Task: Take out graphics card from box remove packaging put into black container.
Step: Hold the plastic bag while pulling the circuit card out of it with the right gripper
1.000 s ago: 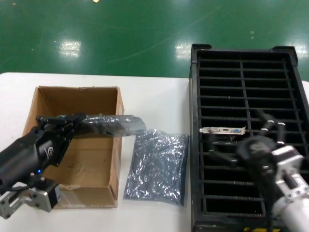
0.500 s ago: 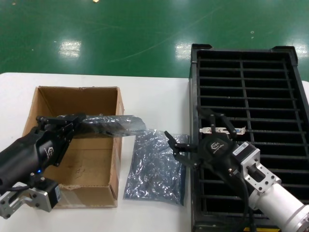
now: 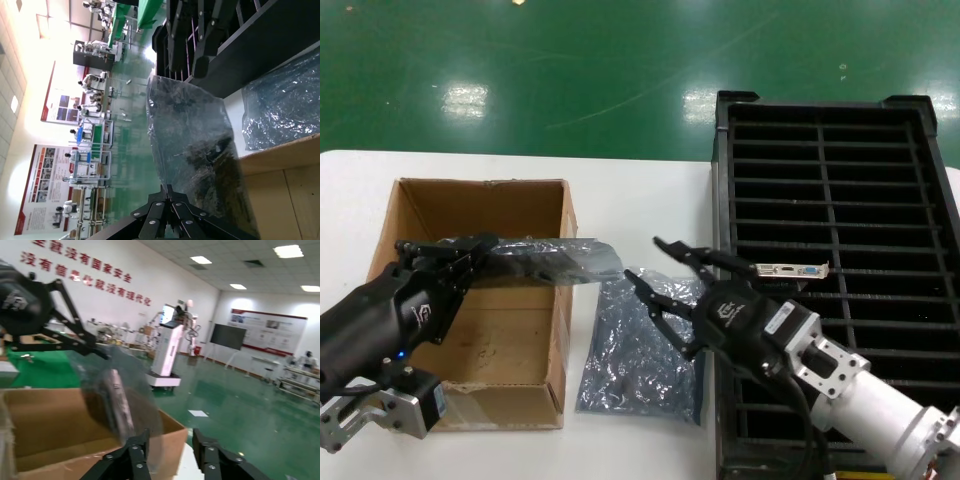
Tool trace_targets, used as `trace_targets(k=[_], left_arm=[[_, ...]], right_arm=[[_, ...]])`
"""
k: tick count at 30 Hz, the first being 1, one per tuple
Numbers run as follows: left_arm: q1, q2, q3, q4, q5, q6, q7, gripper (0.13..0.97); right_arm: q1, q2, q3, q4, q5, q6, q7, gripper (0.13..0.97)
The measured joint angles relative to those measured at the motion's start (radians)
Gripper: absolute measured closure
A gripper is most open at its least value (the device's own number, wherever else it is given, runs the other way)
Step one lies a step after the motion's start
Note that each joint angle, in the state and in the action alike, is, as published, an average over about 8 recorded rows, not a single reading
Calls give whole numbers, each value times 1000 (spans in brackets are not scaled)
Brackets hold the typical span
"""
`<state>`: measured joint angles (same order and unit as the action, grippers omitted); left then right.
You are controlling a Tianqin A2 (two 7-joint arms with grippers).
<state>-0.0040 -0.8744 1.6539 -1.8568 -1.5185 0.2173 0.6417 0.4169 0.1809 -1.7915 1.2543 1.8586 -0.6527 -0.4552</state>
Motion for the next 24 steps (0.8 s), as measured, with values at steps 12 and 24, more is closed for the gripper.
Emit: trace_targets(k=[12,24], left_arm=[[0,0,0,0,0,0,0,957],[0,0,0,0,0,0,0,957]], right_arm=[[55,-4,-56,-45,-17,-50,-21,833],[111,-11,-80,-96,-34,-60,-33,943]])
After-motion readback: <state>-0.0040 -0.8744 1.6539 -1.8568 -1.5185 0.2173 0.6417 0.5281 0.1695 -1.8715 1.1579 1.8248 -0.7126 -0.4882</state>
